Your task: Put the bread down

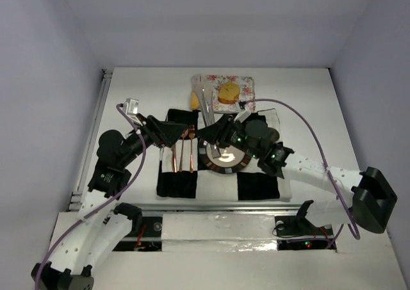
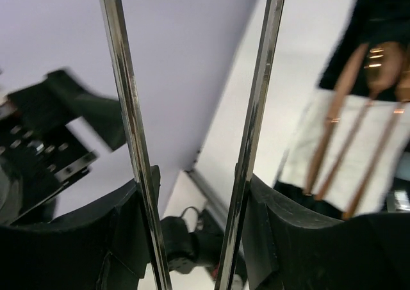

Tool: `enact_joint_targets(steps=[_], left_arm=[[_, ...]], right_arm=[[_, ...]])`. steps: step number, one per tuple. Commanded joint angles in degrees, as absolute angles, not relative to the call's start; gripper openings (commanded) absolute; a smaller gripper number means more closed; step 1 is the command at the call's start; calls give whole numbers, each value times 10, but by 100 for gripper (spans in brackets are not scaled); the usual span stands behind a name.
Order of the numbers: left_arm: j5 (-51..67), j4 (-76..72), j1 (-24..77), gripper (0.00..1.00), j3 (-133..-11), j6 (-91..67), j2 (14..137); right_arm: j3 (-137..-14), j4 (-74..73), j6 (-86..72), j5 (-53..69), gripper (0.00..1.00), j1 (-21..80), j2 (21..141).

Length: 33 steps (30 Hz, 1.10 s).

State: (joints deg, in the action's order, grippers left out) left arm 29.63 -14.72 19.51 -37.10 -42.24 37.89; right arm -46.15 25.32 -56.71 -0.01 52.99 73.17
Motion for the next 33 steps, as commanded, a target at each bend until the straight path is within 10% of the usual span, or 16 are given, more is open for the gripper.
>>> enact_joint_targets(steps=[1,33], left_arm=[[215,15,198,78,-414,-319,348],[108,80,198,76,-322,-247,145]], right_arm=[[-508,141,-545,57,55,482,728],[-908,-200,-402,245,54,277,1141]])
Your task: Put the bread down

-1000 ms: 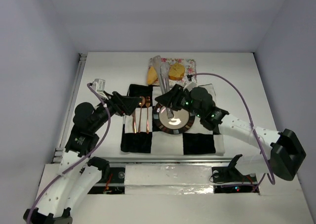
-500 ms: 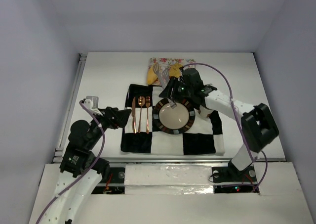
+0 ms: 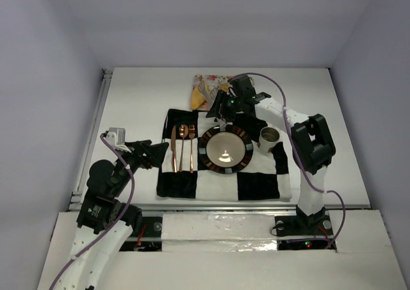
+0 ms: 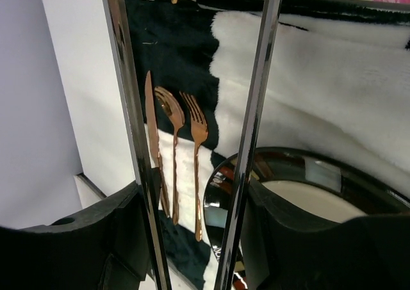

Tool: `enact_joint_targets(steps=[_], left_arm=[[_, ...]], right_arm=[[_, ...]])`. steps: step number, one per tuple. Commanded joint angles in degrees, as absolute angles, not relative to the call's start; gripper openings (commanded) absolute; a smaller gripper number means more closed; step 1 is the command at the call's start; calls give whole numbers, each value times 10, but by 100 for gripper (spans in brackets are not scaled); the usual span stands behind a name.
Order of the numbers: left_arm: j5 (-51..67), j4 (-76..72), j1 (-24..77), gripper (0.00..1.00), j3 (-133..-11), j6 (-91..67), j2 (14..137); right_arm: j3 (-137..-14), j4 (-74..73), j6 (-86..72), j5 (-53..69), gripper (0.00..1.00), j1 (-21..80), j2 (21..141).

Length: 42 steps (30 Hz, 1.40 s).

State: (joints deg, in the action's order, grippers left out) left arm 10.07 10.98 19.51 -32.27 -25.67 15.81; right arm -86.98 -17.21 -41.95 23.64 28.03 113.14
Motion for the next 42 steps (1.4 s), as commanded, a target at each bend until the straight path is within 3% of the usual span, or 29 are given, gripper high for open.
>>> enact_joint_targets(steps=[1,8,12,16,22,30,34,42], left_arm=[[108,80,198,76,-320,-247,142],[110,77,198,76,-320,-246,140],[112,76,198,76,-319,-246,142],[113,75,198,76,-319,-247,142],[105,77,198,75,-318,-249,140],[105,77,198,75,-319,-250,145],[104,78,198,75,-318,-250,146],[105,77,198,74,-318,-251,152]], right_arm=[[-912,-200,-403,247,54,277,1147],[-947,-209,-402,249,54,277,1195],[-947,-205,-402,247,42,277,1199],[-938,-201,-399,243,47,277,1195],[-902,-168,-405,243,32,277,1152],[-753,-138,-394,265,28,277,948],[-581,-124,-394,263,28,292,827],[-360,-141,-471,236,28,362,593]])
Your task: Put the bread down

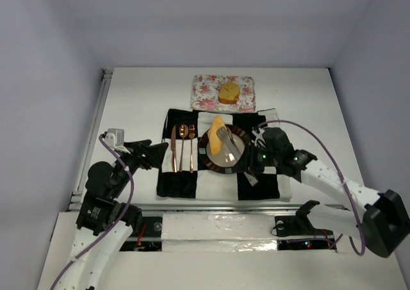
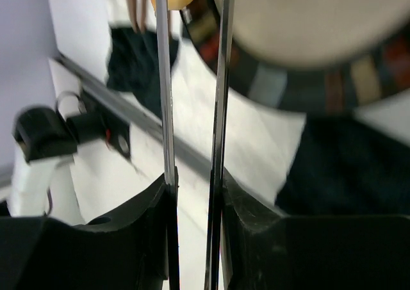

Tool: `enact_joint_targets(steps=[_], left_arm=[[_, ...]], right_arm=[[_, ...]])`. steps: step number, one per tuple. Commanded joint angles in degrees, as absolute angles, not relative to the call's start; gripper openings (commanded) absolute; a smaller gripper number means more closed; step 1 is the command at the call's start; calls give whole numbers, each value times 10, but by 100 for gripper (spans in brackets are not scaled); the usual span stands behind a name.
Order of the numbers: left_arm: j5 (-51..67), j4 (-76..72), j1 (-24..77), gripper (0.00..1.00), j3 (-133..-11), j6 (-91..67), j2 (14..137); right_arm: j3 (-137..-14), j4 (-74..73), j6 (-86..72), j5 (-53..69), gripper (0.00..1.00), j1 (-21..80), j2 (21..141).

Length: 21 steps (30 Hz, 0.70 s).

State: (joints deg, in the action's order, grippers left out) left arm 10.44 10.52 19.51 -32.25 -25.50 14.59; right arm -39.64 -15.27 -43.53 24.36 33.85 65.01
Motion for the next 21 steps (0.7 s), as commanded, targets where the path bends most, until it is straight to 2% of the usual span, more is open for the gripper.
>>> enact_joint_targets(steps=[1,4,9,13,14,21], left_arm=[[105,77,198,74,-318,-251,154],[106,76,198,74,-318,-251,156],[105,79,198,74,-319,-252,156],[103,80,198,74,-318,-253,155],[103,80,198,74,-318,-252,154],[107,78,198,74,-318,-252,153]], right_arm=[[-346,-145,-478,232,28,368,578],[-308,-144,-503,220,28,402,546],[-308,-136,-509,209,31,420,559],[-365,-174,-490,175,53,420,553],[-375,-182,-486,166,54,420,555],[-461,-211,-459,84,52,420,577]])
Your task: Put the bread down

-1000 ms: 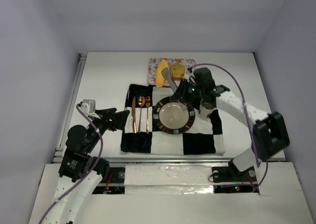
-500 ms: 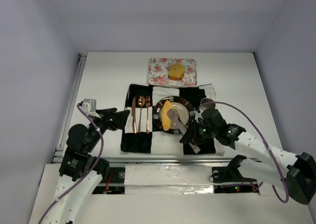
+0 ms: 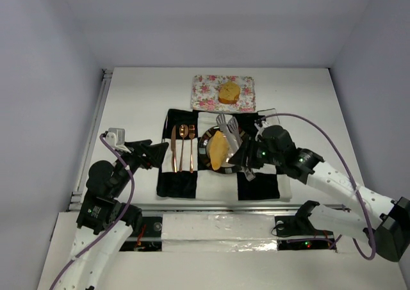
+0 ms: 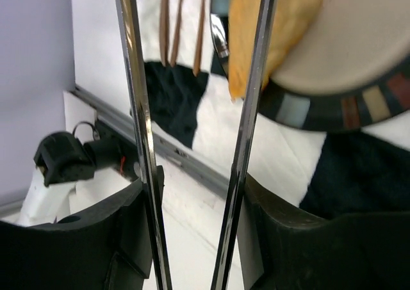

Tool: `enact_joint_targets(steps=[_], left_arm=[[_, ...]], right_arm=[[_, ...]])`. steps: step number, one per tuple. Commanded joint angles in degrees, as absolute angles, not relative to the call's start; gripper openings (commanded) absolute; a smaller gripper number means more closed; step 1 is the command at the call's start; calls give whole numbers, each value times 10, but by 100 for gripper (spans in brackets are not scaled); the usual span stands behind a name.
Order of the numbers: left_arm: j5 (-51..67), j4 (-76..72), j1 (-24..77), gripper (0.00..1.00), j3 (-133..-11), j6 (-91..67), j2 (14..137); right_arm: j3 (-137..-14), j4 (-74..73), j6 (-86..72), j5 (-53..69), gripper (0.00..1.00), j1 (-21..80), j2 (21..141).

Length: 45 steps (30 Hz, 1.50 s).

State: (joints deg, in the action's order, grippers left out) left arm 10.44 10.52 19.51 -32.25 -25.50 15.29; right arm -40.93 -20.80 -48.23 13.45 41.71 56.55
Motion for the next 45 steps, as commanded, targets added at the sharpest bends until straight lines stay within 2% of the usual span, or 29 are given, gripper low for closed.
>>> enact_joint_targets(steps=[1,6,10,20,29,36,37,40,45], left_arm=[[108,77,198,74,-318,-251,153],[113,76,198,74,-318,-250,151],[118,74,198,74,-317,-250,147],[125,69,198,74,-316,-250,134],[127,68,198,74,-316,-248,135],[125,69,198,74,-316,-248,135],[124,69,198,74,-316,-248,135],[122,69,198,74,-316,-249,134],[124,69,193,74,-316,-248,138]], right_arm=[[-472,-206,-448,82,51,409,589],[-547,-186,-402,105,49,326,712],[-668,-213,-349,144,48,240,838],[-831,-264,-323,191,48,162,1059],[-860,-254,-319,229,47,149,1117],[-850,-232,-324,254,34,149,1130],[-847,-230,-326,257,29,149,1130],[-831,-208,-334,259,20,149,1115],[-795,-194,-342,264,19,149,1030]])
